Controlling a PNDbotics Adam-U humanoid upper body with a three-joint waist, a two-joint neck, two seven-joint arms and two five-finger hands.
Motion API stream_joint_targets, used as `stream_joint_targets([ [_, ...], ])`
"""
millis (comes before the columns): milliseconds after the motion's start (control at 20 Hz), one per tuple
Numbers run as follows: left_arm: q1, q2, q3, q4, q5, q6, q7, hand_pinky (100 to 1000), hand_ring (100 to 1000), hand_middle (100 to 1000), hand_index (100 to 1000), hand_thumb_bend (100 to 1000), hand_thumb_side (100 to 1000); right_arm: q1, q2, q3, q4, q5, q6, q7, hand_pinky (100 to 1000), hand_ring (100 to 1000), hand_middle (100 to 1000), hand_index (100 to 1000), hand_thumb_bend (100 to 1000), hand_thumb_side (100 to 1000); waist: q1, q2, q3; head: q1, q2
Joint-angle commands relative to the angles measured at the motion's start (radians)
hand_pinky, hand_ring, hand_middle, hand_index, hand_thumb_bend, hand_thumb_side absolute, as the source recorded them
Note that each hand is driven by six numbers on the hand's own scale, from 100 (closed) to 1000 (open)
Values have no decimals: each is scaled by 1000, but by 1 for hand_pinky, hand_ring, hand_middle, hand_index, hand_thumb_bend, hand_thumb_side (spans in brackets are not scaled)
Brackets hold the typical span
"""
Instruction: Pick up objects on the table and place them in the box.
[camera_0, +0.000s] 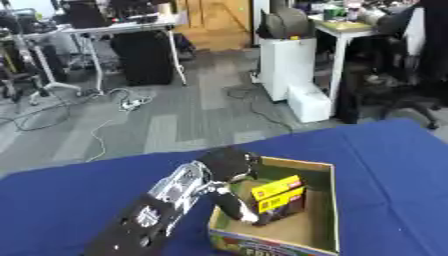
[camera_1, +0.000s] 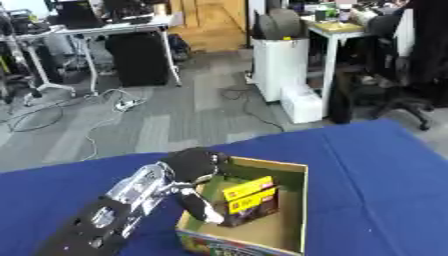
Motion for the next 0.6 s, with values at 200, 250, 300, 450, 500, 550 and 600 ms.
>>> stream_joint_targets([
  [200,-7,16,12,-68,2,-2,-6,958,961,927,802,732,877,-9,-28,-7,-13,7,1,-1,330,380,441,516,100,1000,-7,-7,5,-4,-7],
  [250,-5,18,15,-77,7,-2,-1,957,961,926,802,731,876,-8,-28,-8,-13,7,1,-2,330,380,441,516,100,1000,-8,-8,6,-2,-14],
  [300,-2,21,18,-86,13,-1,5,952,953,926,801,730,882,-7,-28,-8,-13,8,1,-3,330,380,441,516,100,1000,-8,-7,7,4,-23],
  [450,11,28,32,-125,49,15,34,916,921,924,803,736,880,-7,-28,-9,-13,10,1,-4,330,380,441,516,100,1000,-8,-7,9,22,-52],
  [500,17,31,37,-146,70,26,49,878,886,914,803,726,886,-6,-28,-10,-13,10,1,-5,330,380,441,516,100,1000,-8,-7,10,26,-59],
  [550,25,34,40,-171,96,38,67,874,883,913,803,727,886,-5,-29,-11,-13,11,1,-6,330,380,441,516,100,1000,-8,-8,11,27,-65],
  [600,33,38,42,-196,122,50,84,839,855,912,805,741,877,-4,-29,-12,-13,11,1,-5,330,380,440,516,100,1000,-9,-7,13,28,-71],
])
